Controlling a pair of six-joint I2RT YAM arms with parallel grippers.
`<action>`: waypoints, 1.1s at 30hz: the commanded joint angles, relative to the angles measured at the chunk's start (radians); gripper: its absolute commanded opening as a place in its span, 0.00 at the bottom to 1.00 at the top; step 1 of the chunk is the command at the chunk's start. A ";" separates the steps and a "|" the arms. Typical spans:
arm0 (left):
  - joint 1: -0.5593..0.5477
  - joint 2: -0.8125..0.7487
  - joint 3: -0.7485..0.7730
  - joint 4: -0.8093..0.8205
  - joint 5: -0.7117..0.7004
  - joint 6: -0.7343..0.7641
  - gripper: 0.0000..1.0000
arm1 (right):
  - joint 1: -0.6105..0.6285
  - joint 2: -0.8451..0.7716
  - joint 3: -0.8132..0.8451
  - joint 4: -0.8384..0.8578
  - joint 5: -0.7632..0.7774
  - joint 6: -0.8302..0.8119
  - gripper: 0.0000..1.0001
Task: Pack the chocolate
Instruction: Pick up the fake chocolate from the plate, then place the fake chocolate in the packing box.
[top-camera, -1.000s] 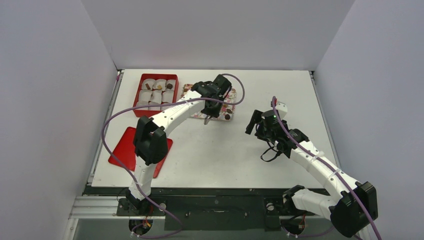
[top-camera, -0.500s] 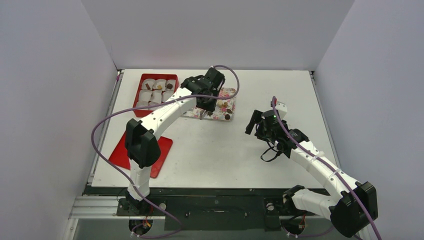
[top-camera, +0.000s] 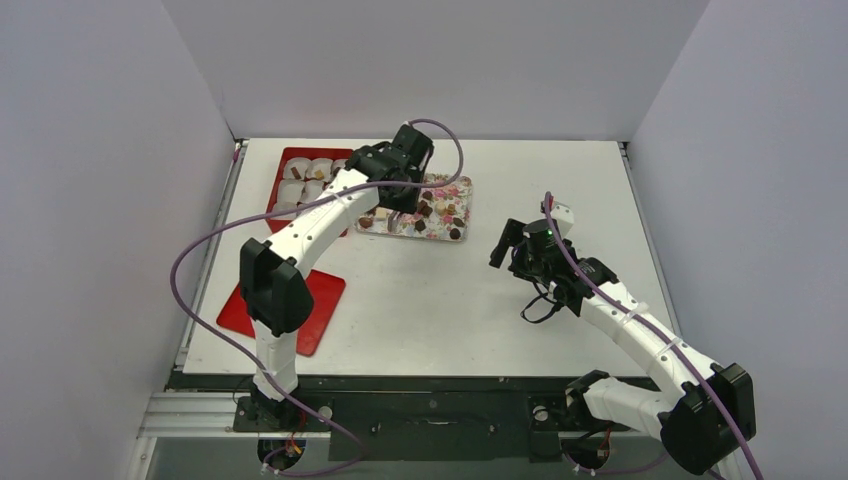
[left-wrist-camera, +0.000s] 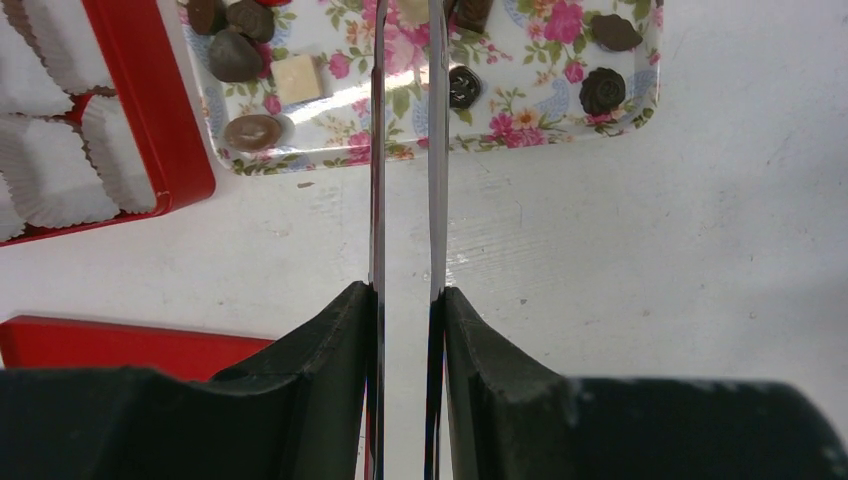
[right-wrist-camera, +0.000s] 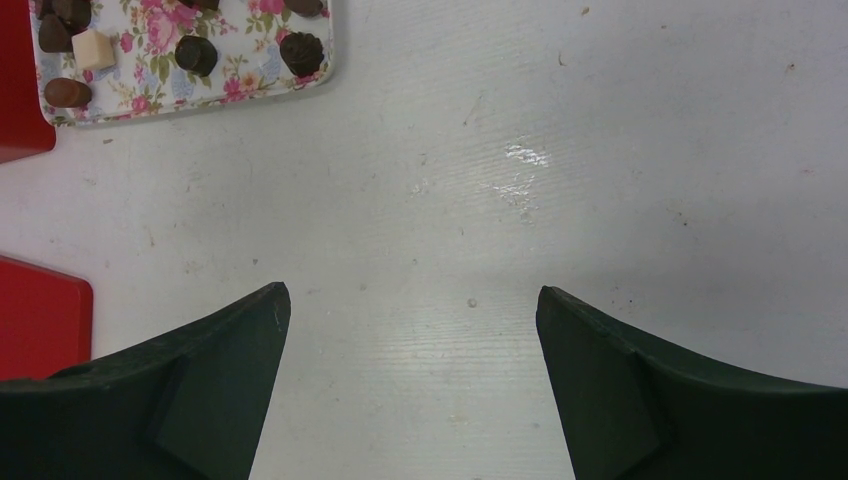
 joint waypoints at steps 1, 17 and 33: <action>0.061 -0.093 0.011 0.004 -0.022 -0.010 0.24 | -0.004 0.013 0.031 0.037 -0.007 -0.003 0.89; 0.377 -0.162 -0.084 0.043 -0.096 -0.024 0.24 | -0.005 0.099 0.063 0.071 -0.069 -0.048 0.89; 0.535 -0.023 -0.050 0.073 -0.140 -0.003 0.24 | -0.008 0.173 0.082 0.092 -0.114 -0.073 0.89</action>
